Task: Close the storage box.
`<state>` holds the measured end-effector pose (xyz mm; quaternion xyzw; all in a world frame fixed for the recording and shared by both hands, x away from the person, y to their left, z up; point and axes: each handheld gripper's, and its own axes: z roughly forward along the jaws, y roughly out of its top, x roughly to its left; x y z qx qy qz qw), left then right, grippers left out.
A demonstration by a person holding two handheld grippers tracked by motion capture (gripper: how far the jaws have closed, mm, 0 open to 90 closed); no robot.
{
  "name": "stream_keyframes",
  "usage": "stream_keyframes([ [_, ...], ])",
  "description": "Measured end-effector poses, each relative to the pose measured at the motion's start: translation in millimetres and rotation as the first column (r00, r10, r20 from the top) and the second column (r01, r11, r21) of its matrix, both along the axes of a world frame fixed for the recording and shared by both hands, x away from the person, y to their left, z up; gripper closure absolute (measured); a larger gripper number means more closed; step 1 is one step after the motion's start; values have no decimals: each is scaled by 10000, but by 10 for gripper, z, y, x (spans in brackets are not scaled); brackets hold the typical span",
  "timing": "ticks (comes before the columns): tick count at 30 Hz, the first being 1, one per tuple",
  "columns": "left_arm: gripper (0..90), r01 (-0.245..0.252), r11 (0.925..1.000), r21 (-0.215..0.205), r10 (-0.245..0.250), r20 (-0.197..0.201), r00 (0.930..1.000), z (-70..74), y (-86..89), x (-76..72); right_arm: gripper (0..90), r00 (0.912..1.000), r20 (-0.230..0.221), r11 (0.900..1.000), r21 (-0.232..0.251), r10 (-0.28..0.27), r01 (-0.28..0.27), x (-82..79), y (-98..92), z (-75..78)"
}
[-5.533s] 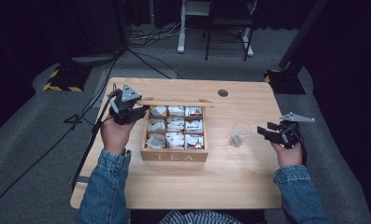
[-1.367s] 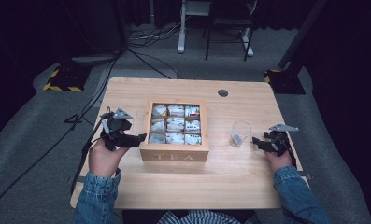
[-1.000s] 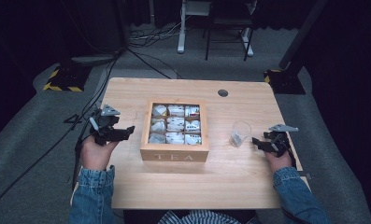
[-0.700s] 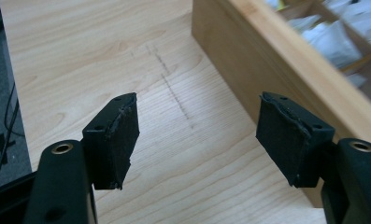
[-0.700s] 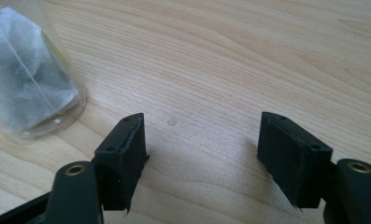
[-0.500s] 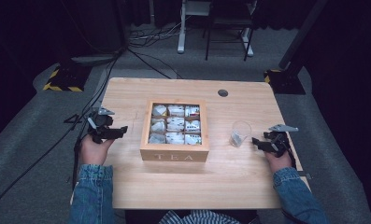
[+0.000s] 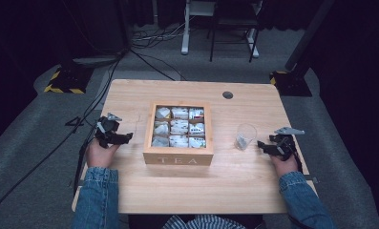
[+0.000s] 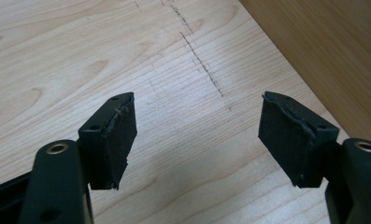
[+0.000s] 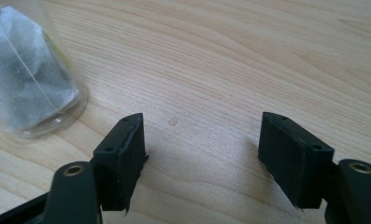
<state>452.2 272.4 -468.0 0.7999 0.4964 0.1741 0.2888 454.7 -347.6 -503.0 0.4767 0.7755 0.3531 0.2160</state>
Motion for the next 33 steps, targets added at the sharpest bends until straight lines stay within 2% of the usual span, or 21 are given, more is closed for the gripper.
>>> stream_keyframes([
  [6,274,111,9998,180,-107,-208,9997,-80,-56,33,321,10000,-1,10000,2,-1,1,0,0,0],
  [9,271,247,9997,45,-246,-280,9993,-126,-58,43,317,10000,-4,10000,-7,29,-29,0,2,0],
  [12,261,133,9999,70,-130,-419,9990,-164,-37,52,316,10000,-5,10000,-4,29,-29,0,2,0],
  [14,261,113,9999,-109,-118,-486,9987,-186,-21,53,316,10000,-7,10000,-6,32,-32,0,1,0],
  [17,255,138,9999,-13,-138,-545,9984,-222,-33,60,316,10000,-6,10000,-6,31,-31,0,1,0],
  [24,220,206,9998,39,-205,-294,9994,-255,-37,64,314,10000,-10,10000,-8,49,-49,-2,2,0],
  [27,133,182,9998,-42,-183,-236,9996,-279,-20,79,314,10000,-13,10000,-7,50,-50,-2,2,0],
  [28,81,278,9990,-353,-267,315,9991,-348,6,77,314,10000,-12,10000,-8,52,-52,-2,2,0],
  [33,48,171,9990,-424,-155,379,9992,-369,28,97,313,10000,-11,10000,-14,64,-64,-3,1,0],
])
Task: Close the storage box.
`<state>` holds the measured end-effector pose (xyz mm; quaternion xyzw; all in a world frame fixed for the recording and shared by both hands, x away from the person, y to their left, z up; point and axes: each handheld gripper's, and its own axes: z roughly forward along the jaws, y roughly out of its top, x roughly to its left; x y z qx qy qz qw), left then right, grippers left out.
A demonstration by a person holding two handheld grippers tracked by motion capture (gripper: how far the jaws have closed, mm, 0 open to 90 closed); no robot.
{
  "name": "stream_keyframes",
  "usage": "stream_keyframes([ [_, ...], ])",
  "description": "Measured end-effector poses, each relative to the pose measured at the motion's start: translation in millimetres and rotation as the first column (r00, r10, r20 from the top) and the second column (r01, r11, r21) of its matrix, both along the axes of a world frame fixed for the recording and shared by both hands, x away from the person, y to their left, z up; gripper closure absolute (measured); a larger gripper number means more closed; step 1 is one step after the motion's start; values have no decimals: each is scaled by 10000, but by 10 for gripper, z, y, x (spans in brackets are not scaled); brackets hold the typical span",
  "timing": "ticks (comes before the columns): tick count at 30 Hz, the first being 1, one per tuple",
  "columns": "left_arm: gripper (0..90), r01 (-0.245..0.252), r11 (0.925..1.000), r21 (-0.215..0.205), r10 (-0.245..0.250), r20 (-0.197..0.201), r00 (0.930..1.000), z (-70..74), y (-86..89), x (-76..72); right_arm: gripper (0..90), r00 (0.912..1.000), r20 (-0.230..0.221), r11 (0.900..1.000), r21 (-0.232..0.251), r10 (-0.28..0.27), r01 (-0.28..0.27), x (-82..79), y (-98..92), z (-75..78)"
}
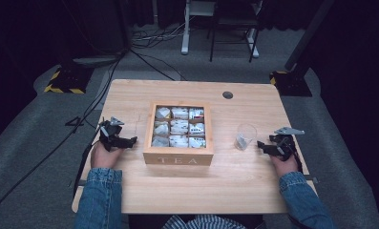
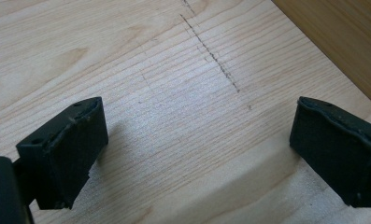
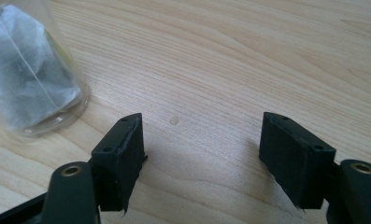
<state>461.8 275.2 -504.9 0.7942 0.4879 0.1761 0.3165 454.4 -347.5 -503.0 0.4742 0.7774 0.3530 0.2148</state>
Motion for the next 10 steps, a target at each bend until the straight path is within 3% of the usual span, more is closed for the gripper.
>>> stream_keyframes([
  [10,48,-74,10000,9,74,1,10000,0,-2,-7,310,10000,-5,10000,-4,-1,1,0,1,0],
])
